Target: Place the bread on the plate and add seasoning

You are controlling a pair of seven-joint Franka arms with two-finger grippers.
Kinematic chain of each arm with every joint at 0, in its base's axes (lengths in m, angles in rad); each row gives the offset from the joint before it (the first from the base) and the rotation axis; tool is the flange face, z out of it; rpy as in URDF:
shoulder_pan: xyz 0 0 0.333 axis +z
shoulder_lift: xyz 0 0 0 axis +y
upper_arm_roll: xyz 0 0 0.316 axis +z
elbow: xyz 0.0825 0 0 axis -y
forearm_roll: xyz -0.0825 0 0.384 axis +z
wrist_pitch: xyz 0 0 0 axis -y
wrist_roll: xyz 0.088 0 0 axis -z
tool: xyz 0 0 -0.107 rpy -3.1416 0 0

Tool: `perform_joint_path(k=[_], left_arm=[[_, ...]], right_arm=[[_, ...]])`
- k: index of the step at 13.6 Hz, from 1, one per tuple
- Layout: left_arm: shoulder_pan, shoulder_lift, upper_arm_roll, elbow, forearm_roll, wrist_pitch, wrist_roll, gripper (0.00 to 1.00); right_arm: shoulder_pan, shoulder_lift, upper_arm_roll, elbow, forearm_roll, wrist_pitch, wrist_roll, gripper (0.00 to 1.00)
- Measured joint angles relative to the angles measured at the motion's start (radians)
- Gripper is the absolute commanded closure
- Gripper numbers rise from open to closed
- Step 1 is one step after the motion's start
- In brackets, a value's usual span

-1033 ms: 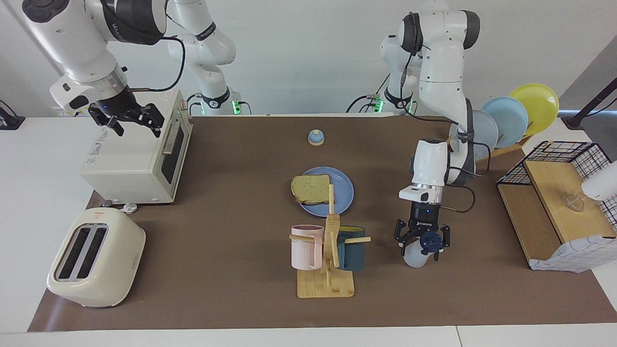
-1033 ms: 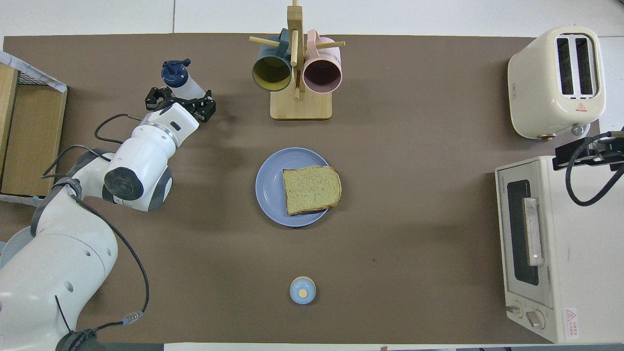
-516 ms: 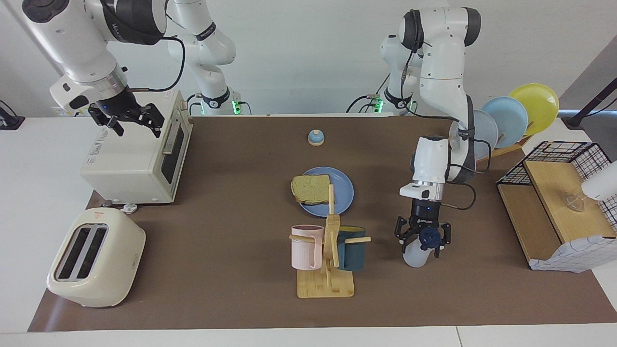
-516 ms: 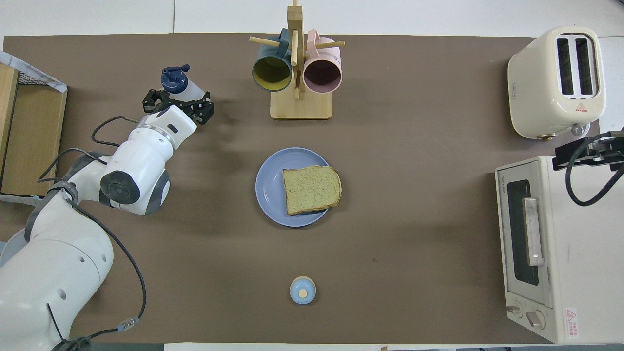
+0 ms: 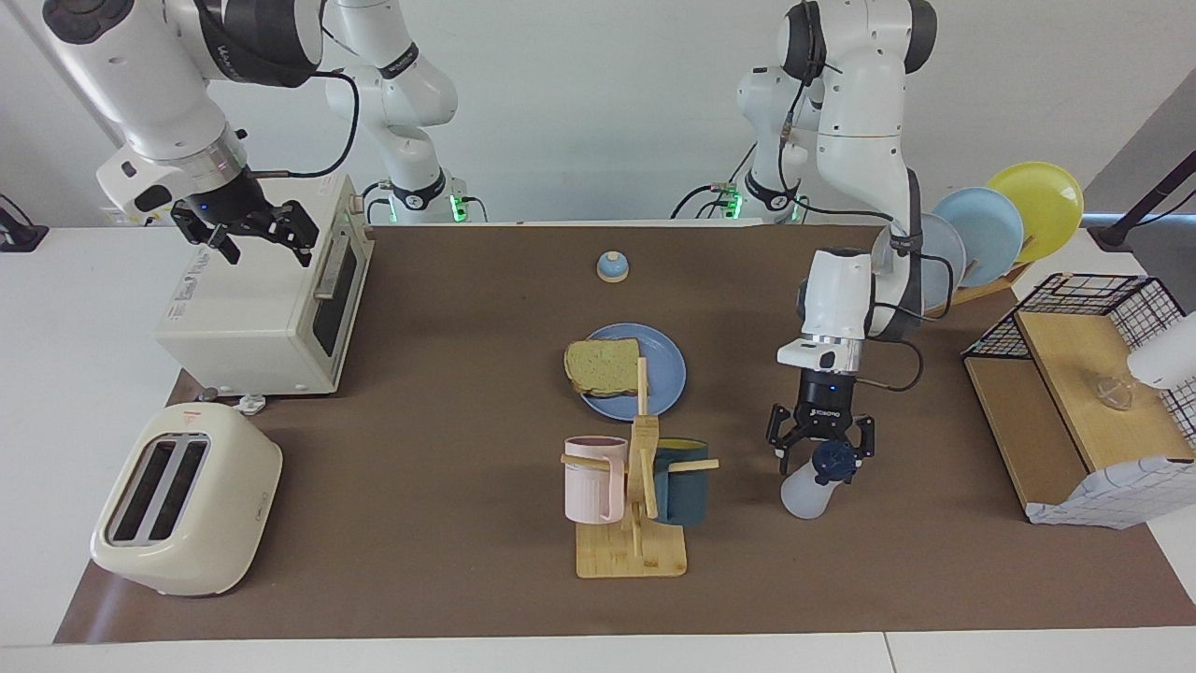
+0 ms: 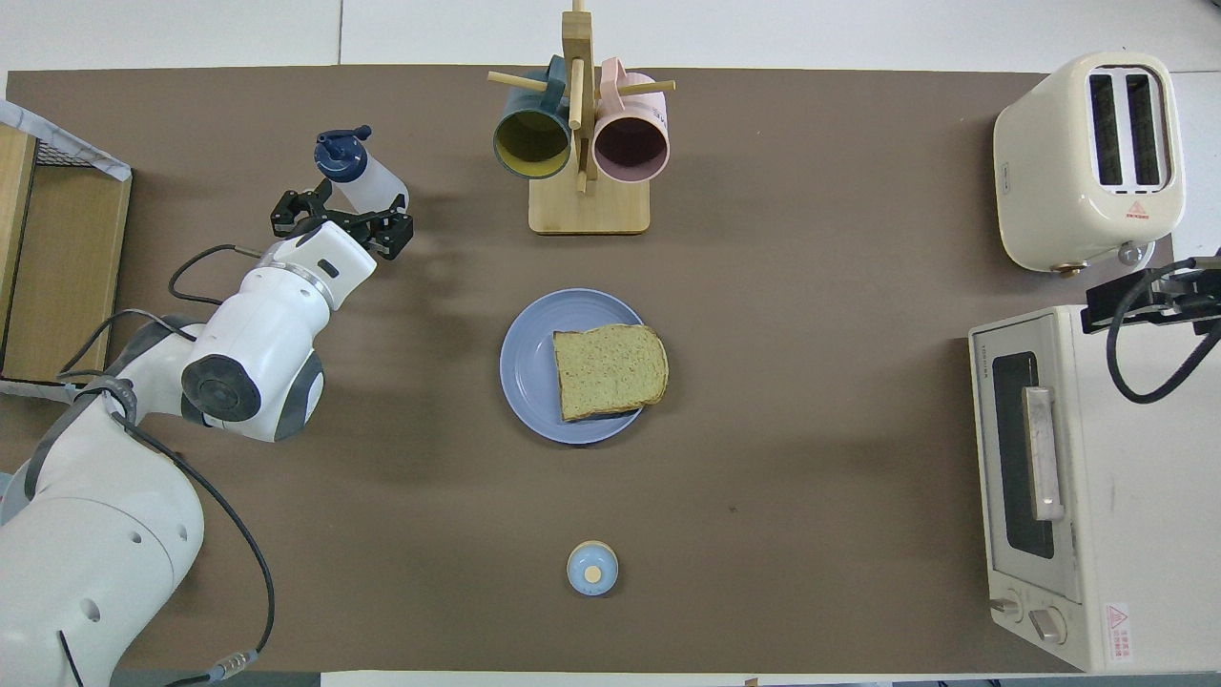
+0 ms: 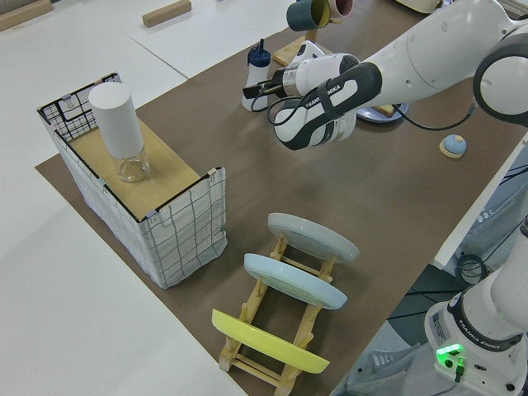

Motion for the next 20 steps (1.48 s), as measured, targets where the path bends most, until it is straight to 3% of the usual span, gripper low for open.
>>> perform_joint_path(k=[11,16,20], left_arm=[[0.000,-0.277,-0.007,-0.265,0.000,0.000,-0.003,0.00],[-0.003,-0.364,-0.009,-0.317,0.000,-0.004,-0.017,0.00],[-0.021,-0.465,-0.014,-0.316,0.000,-0.170,-0.021,0.00]], right_arm=[[0.000,0.000,0.000,0.000,0.000,0.000,0.000,0.00],[0.000,0.000,0.000,0.000,0.000,0.000,0.000,0.00],[0.000,0.000,0.000,0.000,0.000,0.000,0.000,0.00]])
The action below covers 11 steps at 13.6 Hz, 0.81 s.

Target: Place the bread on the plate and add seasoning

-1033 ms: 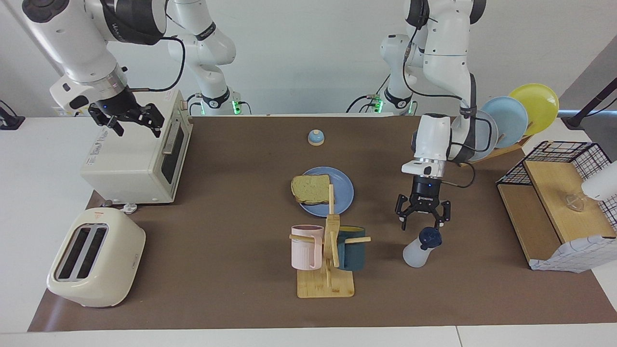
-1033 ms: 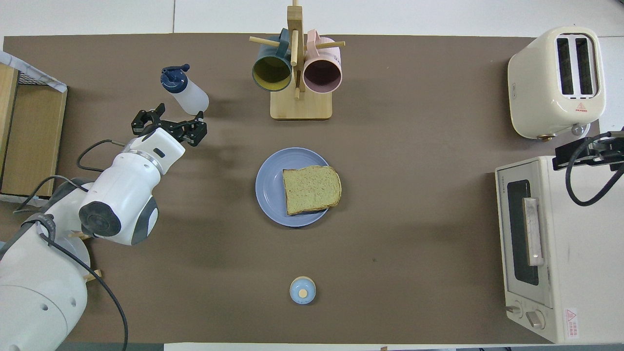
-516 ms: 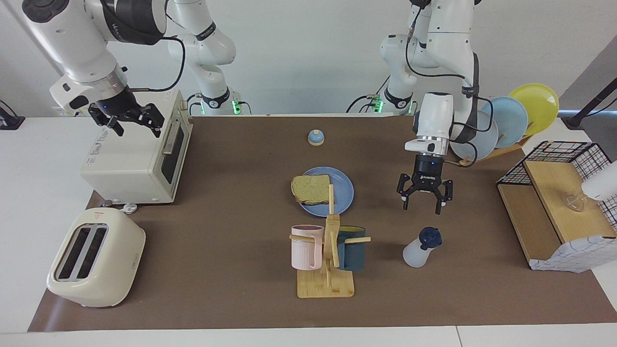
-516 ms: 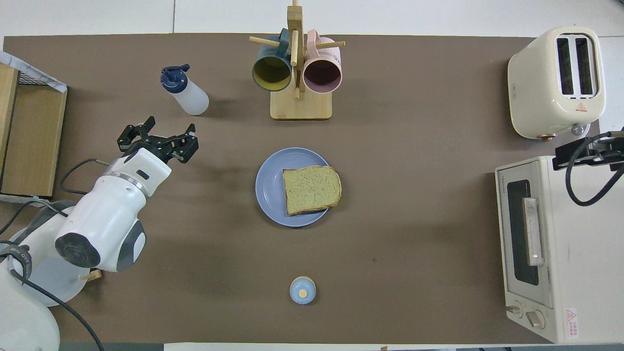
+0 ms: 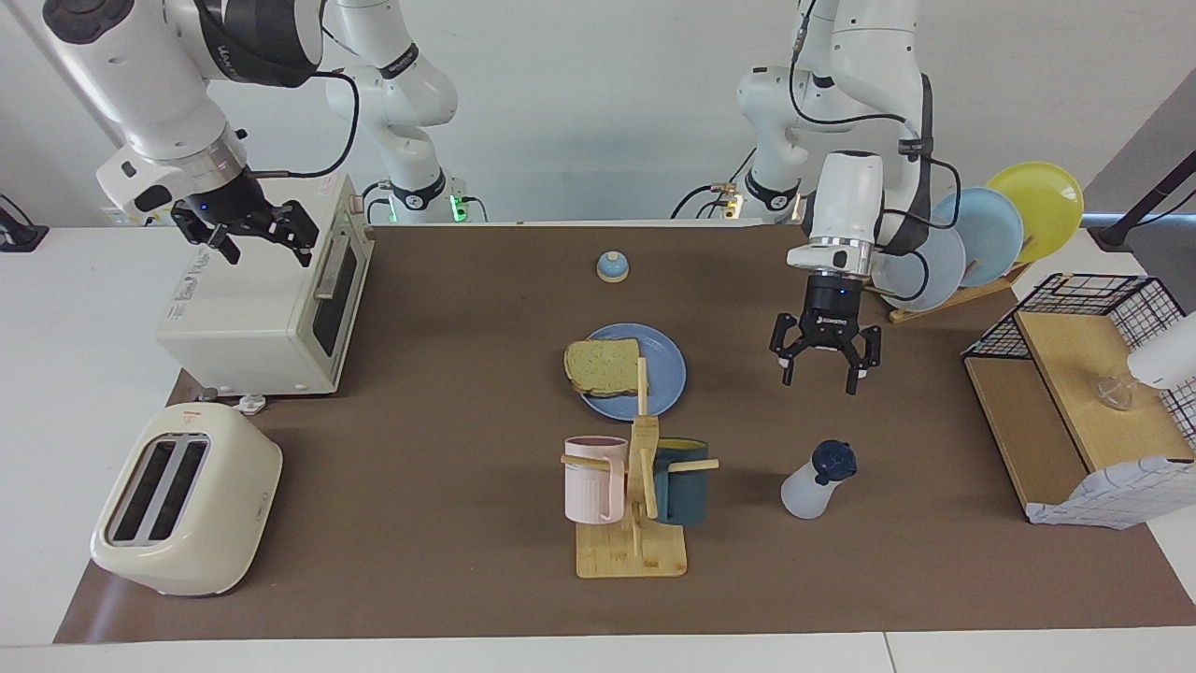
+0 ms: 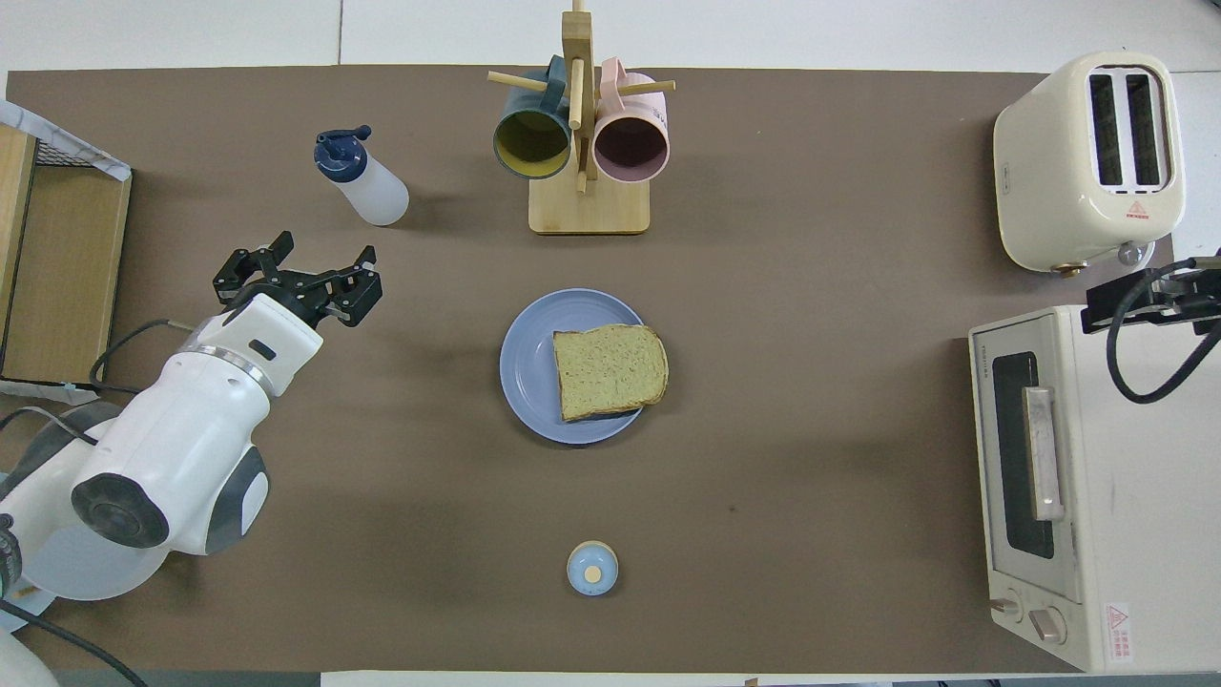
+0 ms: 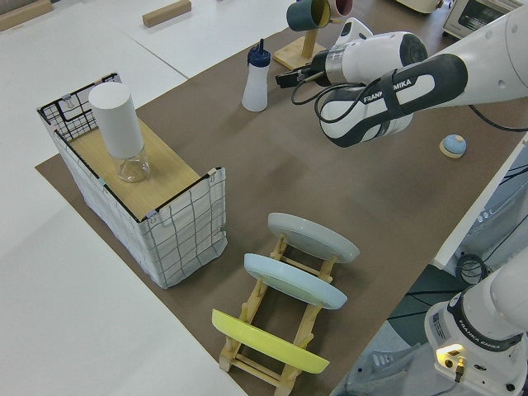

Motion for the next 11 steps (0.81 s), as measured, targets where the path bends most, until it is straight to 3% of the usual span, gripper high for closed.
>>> perform_joint_path(k=[5,11], left_arm=[[-0.016,-0.151,-0.005,0.014,0.000,-0.253,0.000,0.00],[-0.050,-0.202,-0.009,0.107,0.000,-0.491,0.000,0.00]], right_arm=[[0.000,0.000,0.000,0.000,0.000,0.000,0.000,0.00],[0.000,0.000,0.000,0.000,0.000,0.000,0.000,0.00]])
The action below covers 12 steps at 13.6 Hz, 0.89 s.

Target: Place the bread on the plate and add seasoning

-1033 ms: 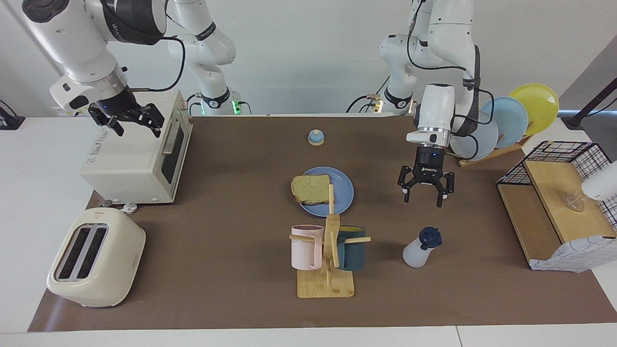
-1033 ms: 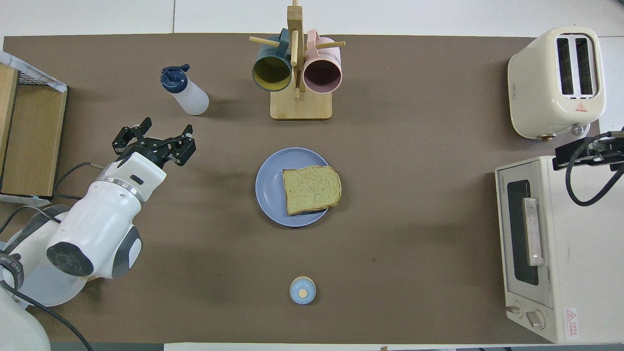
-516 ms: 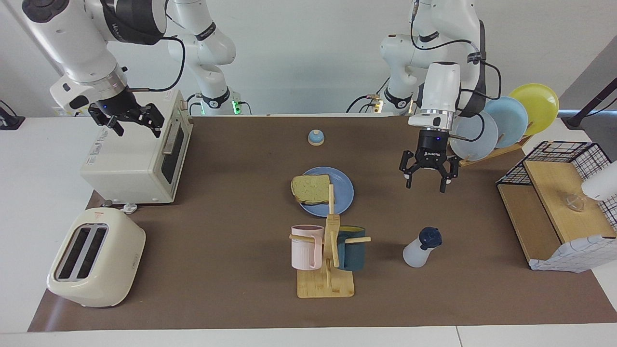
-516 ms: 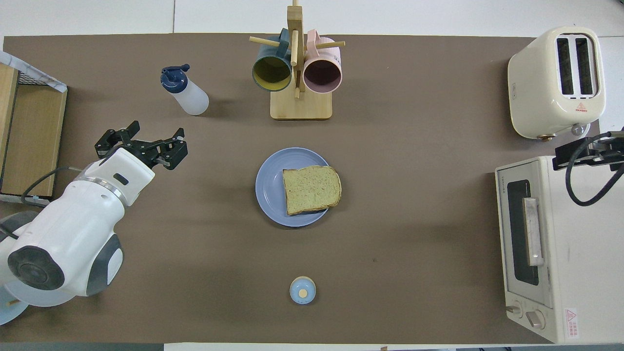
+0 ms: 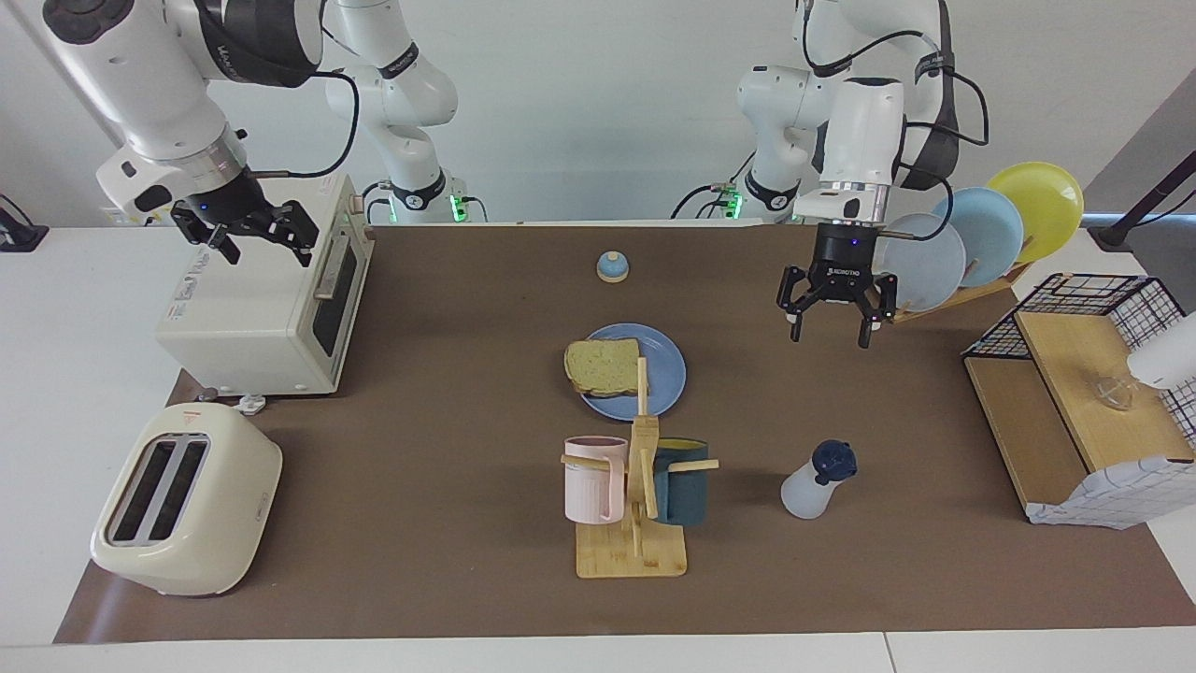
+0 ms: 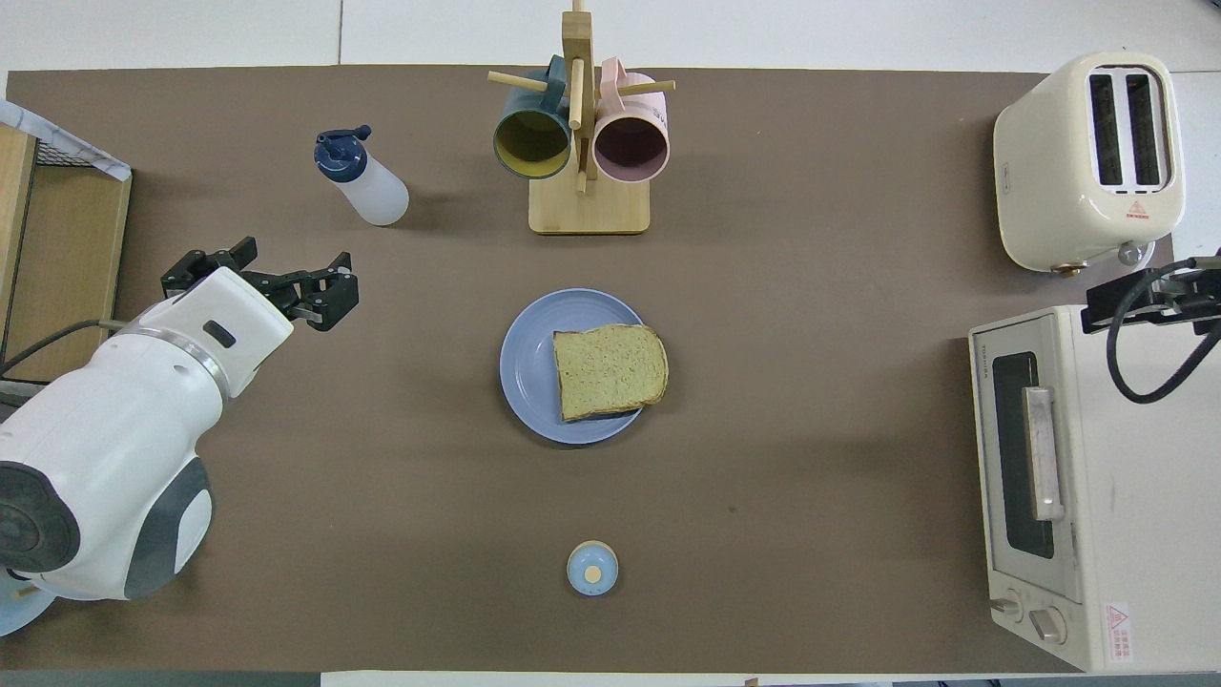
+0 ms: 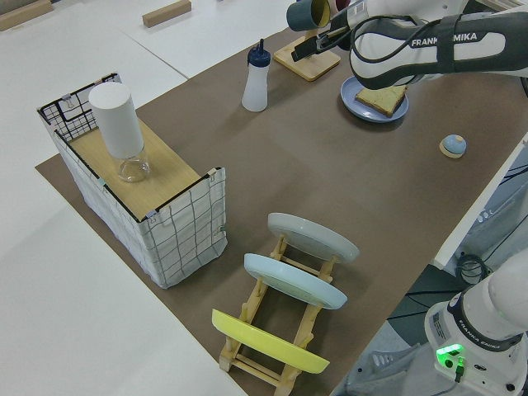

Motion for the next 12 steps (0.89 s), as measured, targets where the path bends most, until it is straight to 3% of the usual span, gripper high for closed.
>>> perform_joint_path(k=[12], left_arm=[[-0.042,-0.004,0.001,0.288,-0.157,-0.510,0.081,0.00]], right_arm=[[0.000,0.000,0.000,0.000,0.000,0.000,0.000,0.00]])
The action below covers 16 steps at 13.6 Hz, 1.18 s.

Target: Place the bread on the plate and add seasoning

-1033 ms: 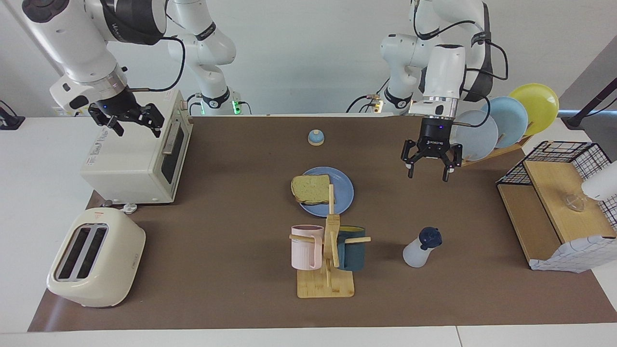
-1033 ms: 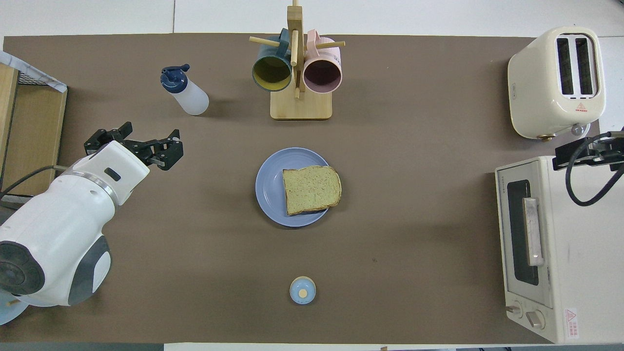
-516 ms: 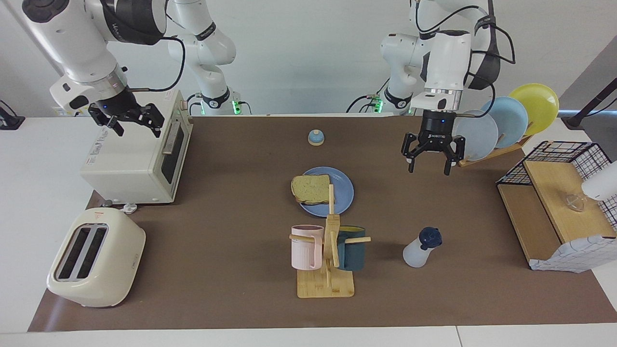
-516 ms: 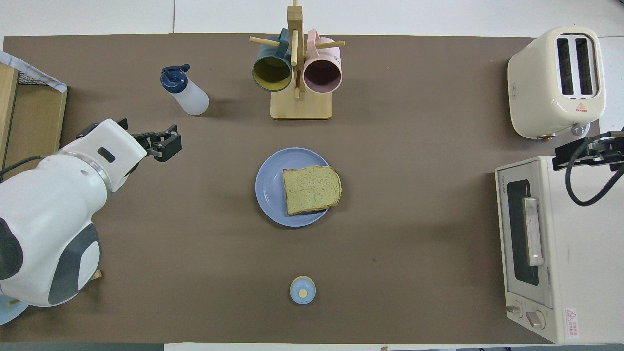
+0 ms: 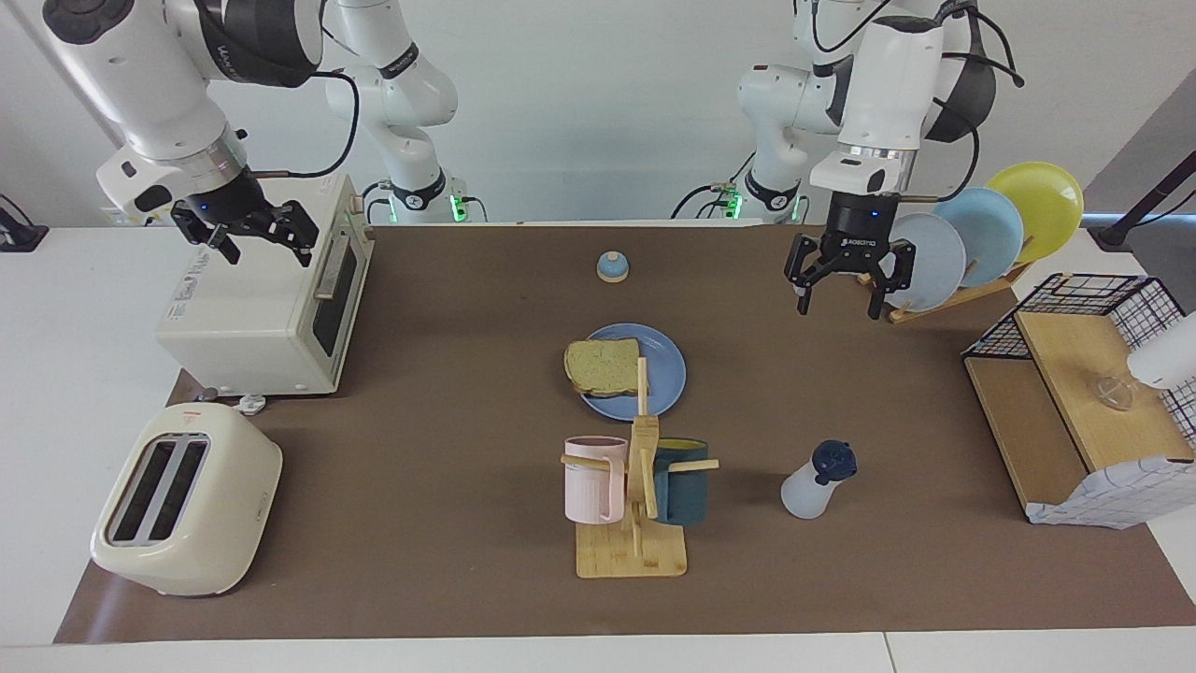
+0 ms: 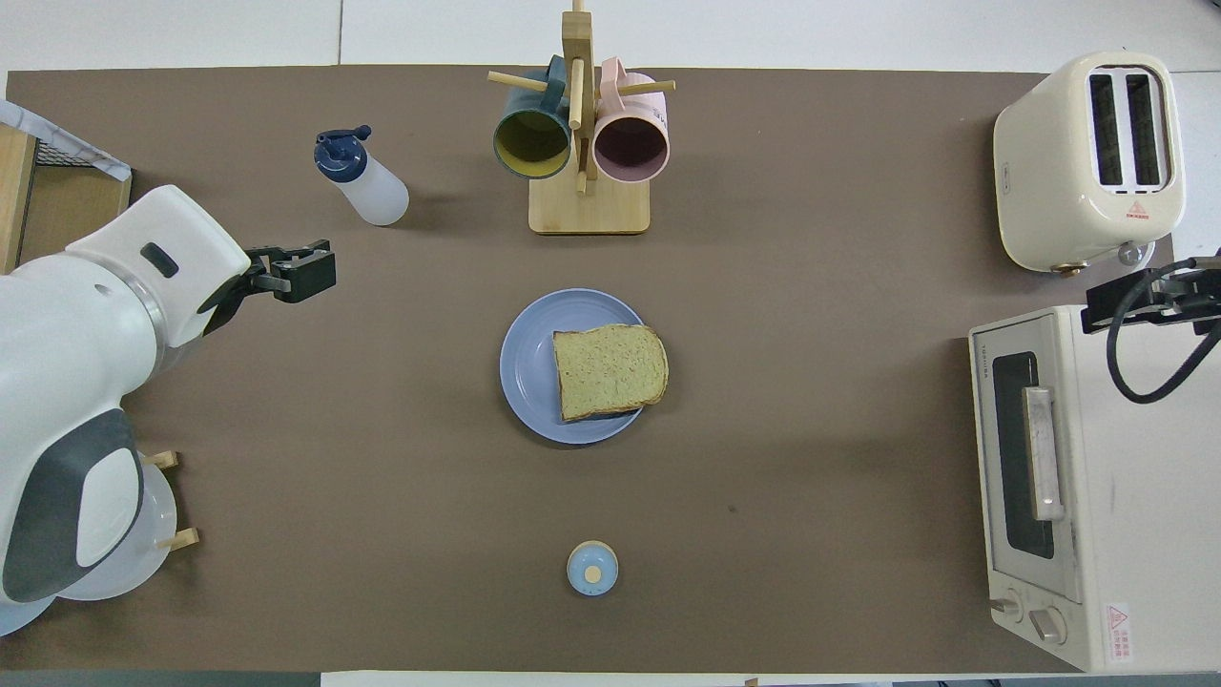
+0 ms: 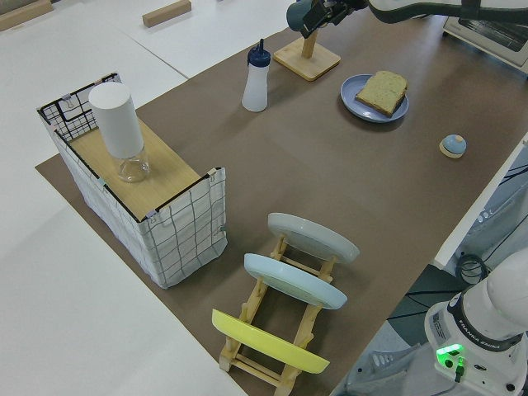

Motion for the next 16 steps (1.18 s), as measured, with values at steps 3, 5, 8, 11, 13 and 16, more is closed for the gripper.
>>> perform_joint_path(k=[3,5,8,11,13,16], left_arm=[[0.004,-0.001,0.012,0.082,-0.023,-0.172,0.062,0.00],[0.008,-0.001,0.022,0.129,-0.035,-0.290,0.094,0.00],[0.013,-0.002,0.043,0.173,-0.044,-0.462,0.110,0.00],[0.050,-0.011,0.052,0.190,-0.057,-0.598,0.118,0.00],[0.062,-0.027,0.073,0.189,-0.061,-0.659,0.119,0.00],[0.134,-0.047,0.095,0.178,-0.095,-0.713,0.123,0.00]], right_arm=[[0.000,0.000,0.000,0.000,0.000,0.000,0.000,0.00],[0.000,0.000,0.000,0.000,0.000,0.000,0.000,0.00],[0.000,0.000,0.000,0.000,0.000,0.000,0.000,0.00],[0.000,0.000,0.000,0.000,0.000,0.000,0.000,0.00],[0.000,0.000,0.000,0.000,0.000,0.000,0.000,0.00],[0.000,0.000,0.000,0.000,0.000,0.000,0.000,0.00]])
